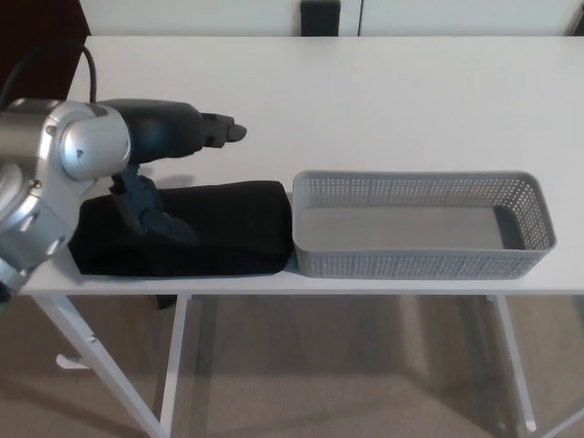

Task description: The robot walk towards a table in front and pick up a black pencil case on the left hand side and put the pencil case into a small container on the right hand side

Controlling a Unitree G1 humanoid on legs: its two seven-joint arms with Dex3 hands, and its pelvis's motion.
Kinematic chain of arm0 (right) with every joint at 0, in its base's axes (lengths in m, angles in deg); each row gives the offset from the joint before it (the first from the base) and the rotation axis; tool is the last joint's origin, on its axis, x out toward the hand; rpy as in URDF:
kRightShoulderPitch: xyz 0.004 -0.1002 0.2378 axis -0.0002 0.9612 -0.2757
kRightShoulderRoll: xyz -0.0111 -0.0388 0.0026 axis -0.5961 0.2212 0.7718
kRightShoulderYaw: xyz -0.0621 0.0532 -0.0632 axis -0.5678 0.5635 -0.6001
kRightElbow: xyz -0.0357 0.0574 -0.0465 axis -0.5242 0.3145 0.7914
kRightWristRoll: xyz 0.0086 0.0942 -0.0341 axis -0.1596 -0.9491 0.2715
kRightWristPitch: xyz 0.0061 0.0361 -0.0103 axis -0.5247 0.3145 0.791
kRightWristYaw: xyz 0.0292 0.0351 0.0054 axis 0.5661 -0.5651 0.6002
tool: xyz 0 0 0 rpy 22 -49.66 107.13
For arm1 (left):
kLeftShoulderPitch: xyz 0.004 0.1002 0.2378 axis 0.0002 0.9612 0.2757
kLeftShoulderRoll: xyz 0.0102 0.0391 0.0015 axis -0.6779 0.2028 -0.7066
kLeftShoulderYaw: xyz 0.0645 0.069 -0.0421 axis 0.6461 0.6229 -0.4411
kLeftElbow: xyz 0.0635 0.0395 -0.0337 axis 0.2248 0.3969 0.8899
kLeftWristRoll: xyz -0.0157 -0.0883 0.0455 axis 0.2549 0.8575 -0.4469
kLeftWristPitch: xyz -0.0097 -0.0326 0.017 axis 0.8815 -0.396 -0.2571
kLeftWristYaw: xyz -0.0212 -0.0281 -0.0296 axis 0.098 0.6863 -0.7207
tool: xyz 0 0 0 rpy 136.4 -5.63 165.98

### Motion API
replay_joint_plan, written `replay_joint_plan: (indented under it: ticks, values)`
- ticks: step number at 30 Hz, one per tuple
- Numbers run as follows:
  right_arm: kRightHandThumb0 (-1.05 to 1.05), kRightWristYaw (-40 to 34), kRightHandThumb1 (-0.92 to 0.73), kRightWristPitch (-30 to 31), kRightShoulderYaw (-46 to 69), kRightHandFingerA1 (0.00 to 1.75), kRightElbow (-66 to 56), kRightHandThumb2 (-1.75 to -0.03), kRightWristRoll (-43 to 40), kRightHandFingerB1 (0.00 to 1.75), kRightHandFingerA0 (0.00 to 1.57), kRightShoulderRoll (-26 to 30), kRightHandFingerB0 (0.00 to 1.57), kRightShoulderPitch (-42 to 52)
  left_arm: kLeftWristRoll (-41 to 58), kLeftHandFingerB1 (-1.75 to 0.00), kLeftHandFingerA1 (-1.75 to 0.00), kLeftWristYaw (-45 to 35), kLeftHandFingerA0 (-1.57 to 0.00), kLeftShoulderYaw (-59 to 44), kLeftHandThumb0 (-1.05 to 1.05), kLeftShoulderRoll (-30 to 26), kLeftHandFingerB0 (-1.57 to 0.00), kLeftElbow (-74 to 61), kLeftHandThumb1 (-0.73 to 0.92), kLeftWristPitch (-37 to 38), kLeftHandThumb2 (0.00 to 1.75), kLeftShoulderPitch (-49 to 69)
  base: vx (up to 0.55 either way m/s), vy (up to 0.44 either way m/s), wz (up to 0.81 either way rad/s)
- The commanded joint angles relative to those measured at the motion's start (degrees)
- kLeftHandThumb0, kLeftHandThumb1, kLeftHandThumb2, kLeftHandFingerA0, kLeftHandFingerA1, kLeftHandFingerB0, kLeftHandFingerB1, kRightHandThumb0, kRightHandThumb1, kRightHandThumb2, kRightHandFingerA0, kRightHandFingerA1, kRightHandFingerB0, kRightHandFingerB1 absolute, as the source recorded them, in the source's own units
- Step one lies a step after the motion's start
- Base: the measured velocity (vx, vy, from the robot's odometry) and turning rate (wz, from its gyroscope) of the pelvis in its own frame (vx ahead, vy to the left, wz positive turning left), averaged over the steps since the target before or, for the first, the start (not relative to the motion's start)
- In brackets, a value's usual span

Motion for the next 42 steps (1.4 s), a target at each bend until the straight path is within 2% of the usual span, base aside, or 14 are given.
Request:
replay_joint_plan:
  ticks: [1,18,27,28,31,32,33,34,35,37,38,40,41,42]
  values:
    - [-0.33,0.04,-0.63,1.36,0.03,0.46,-0.01,-0.58,0.28,0.4,0.65,1.3,0.51,-0.14,-3.94,-0.01,0.0,-0.71,0.0,-0.2,-0.49,0.55,0.0,0.78,0.35,-2.17,0.66,1.73,0.0,0.0,0.0]
    - [-0.33,2.88,-0.64,3.41,1.78,0.46,0.17,-0.59,-1.81,0.39,0.62,0.81,0.44,-0.87,-8.54,0.0,0.0,1.87,0.0,0.34,-0.55,3.67,0.0,7.81,0.37,-1.77,0.68,5.58,0.0,0.0,0.0]
    - [-0.34,2.79,-0.65,3.53,1.34,0.45,0.13,-0.59,-0.93,0.37,0.62,0.87,0.41,-1.38,-10.7,-0.05,-0.05,14.2,0.0,0.06,-0.59,8.38,0.0,20.08,0.37,2.51,0.74,7.36,0.0,0.0,0.0]
    - [-0.34,2.63,-0.66,3.48,1.45,0.45,0.05,-0.59,-0.88,0.37,0.62,1.18,0.39,-0.96,-11.34,-0.06,-0.13,17.65,0.0,0.73,-0.59,9.92,0.0,22.86,0.31,4.28,0.67,7.76,0.0,0.0,0.0]
    - [-0.33,1.63,-0.65,4.14,1.5,0.44,-0.28,-0.59,-0.72,0.36,0.61,0.95,0.39,-0.49,-12.4,0.0,-0.26,22.13,-0.11,1.52,-0.62,11.62,0.0,26.21,0.41,6.31,0.73,8.47,0.0,0.0,0.0]
    - [-0.32,1.87,-0.66,3.67,1.71,0.45,-0.32,-0.6,-1.05,0.36,0.61,0.74,0.38,-0.42,-12.48,0.0,-0.46,24.03,-0.29,1.48,-0.61,12.14,0.0,27.5,0.39,7.44,0.71,8.74,0.0,0.0,0.0]
    - [-0.4,1.99,-0.53,3.45,1.8,0.55,-0.44,-0.75,-1.23,0.45,0.56,0.57,0.33,-0.48,-12.0,-0.19,-0.5,26.11,-0.66,0.93,-0.44,12.65,0.0,28.45,0.51,8.82,0.57,9.36,0.0,0.0,0.0]
    - [-0.4,2.03,-0.53,3.44,1.81,0.55,-0.59,-0.75,-1.3,0.45,0.56,0.45,0.33,-0.61,-11.26,-0.19,-0.5,28.19,-0.66,0.08,-0.44,13.15,0.0,29.32,0.51,10.38,0.57,10.04,0.0,0.0,0.0]
    - [-0.32,2.19,-0.64,3.62,1.95,0.46,-0.68,-0.6,-1.51,0.36,0.6,0.38,0.36,-0.59,-10.69,-0.23,-0.96,30.31,-0.79,-0.68,-0.35,13.84,-0.08,29.98,0.58,11.34,0.59,10.72,0.0,0.0,0.0]
    - [-0.33,2.15,-0.64,4.09,1.8,0.44,-1.16,-0.59,-1.33,0.35,0.58,0.51,0.35,-0.86,-11.17,-0.33,-1.36,36.12,-0.65,-1.3,-0.22,14.58,-0.38,31.21,0.77,14.46,0.64,11.83,0.0,0.0,0.0]
    - [-0.33,2.21,-0.64,4.18,1.75,0.44,-1.53,-0.59,-1.29,0.35,0.58,0.61,0.35,-0.89,-11.29,-0.33,-1.36,37.5,-0.65,-1.46,-0.22,14.99,-0.38,31.62,0.77,14.93,0.64,11.99,0.0,0.0,0.0]
    - [-0.33,2.31,-0.66,4.84,1.68,0.45,-2.64,-0.6,-1.27,0.36,0.61,0.76,0.36,-1.33,-11.55,-0.43,-1.27,38.56,-0.71,-1.72,-0.19,15.4,-0.7,32.27,0.79,15.52,0.65,11.18,0.0,0.0,0.0]
    - [-0.33,2.36,-0.66,4.86,1.67,0.45,-2.82,-0.6,-1.26,0.36,0.6,0.81,0.35,-1.44,-11.63,-0.52,-1.34,39.23,-0.73,-1.84,-0.17,15.58,-0.83,32.67,0.82,15.95,0.66,11.01,0.0,0.0,0.0]
    - [-0.33,2.39,-0.66,4.79,1.64,0.45,-2.88,-0.6,-1.21,0.36,0.6,0.86,0.35,-1.49,-11.67,-0.52,-1.34,39.89,-0.73,-1.96,-0.17,15.69,-0.83,32.9,0.82,16.35,0.66,10.98,0.0,0.0,0.0]
